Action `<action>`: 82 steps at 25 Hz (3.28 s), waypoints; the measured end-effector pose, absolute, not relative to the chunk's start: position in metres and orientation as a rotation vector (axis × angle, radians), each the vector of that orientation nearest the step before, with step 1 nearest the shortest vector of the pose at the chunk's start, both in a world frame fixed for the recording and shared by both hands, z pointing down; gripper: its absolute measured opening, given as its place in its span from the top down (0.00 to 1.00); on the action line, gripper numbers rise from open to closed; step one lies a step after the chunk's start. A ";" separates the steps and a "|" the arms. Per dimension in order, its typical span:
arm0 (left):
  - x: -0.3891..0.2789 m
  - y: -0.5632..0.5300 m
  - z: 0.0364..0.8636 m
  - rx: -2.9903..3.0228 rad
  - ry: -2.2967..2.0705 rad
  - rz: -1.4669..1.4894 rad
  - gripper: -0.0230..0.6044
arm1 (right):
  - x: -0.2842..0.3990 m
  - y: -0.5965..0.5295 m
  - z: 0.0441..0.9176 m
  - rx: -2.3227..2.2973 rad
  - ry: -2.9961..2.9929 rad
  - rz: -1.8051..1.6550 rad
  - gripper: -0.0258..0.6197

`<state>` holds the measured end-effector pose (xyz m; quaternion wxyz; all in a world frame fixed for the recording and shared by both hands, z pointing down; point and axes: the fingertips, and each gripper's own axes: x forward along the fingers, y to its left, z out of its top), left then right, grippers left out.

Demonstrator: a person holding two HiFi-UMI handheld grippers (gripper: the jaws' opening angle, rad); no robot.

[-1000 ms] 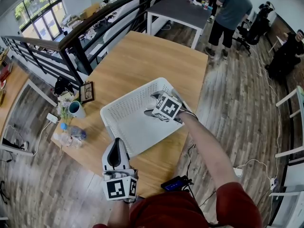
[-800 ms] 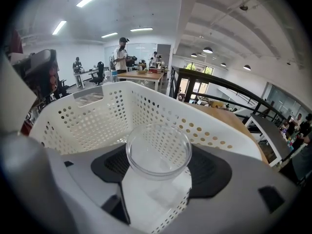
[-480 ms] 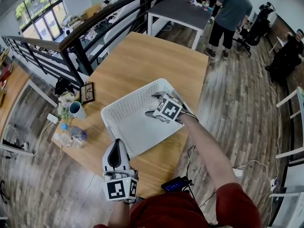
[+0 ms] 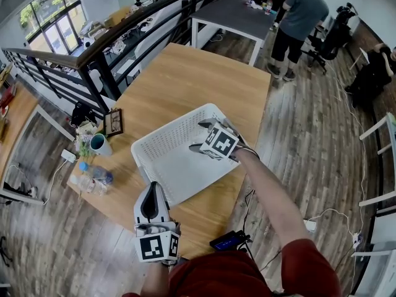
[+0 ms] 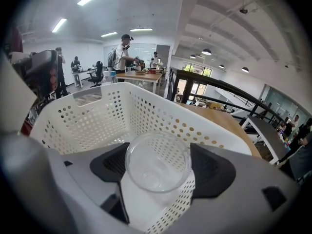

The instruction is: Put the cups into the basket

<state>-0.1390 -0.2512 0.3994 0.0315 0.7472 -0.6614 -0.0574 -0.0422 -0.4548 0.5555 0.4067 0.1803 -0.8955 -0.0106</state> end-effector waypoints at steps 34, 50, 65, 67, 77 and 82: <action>-0.134 -0.251 0.388 2.348 -2.036 -0.164 0.96 | -0.054 -0.417 0.404 0.644 -2.659 -0.282 0.38; -0.124 -0.258 0.386 2.378 -2.005 -0.165 0.96 | -0.016 -0.344 0.349 0.858 -2.875 -0.288 0.38; -0.121 -0.258 0.384 2.384 -2.001 -0.163 0.96 | 0.030 -0.294 0.347 1.100 -2.939 -0.214 0.38; -0.120 -0.259 0.384 2.387 -1.998 -0.164 0.96 | 0.038 -0.289 0.352 1.150 -2.925 -0.200 0.39; -0.113 -0.261 0.387 2.403 -1.974 -0.159 0.96 | 0.066 -0.273 0.371 1.309 -2.904 -0.145 0.39; -0.113 -0.260 0.385 2.404 -1.974 -0.162 0.96 | 0.072 -0.273 0.366 1.341 -2.915 -0.138 0.39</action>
